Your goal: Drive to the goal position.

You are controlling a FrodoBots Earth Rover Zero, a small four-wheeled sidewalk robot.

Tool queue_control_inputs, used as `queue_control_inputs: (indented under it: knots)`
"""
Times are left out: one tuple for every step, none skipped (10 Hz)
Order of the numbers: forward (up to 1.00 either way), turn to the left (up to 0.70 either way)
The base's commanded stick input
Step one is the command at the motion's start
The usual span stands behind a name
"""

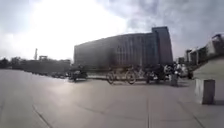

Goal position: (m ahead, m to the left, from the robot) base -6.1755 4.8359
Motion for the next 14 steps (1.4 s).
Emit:
queue_control_inputs:
  knots:
    - [0.28,0.13]
    - [0.21,0.28]
    - [0.13,0.44]
    - [0.06,0.59]
    - [0.00,0.70]
    - [0.00,0.70]
    - [0.00,0.70]
    - [0.00,0.70]
    - [0.00,0.70]
    - [0.00,0.70]
    - [0.00,0.70]
    - [0.00,0.70]
    - [0.00,0.70]
    - [0.00,0.70]
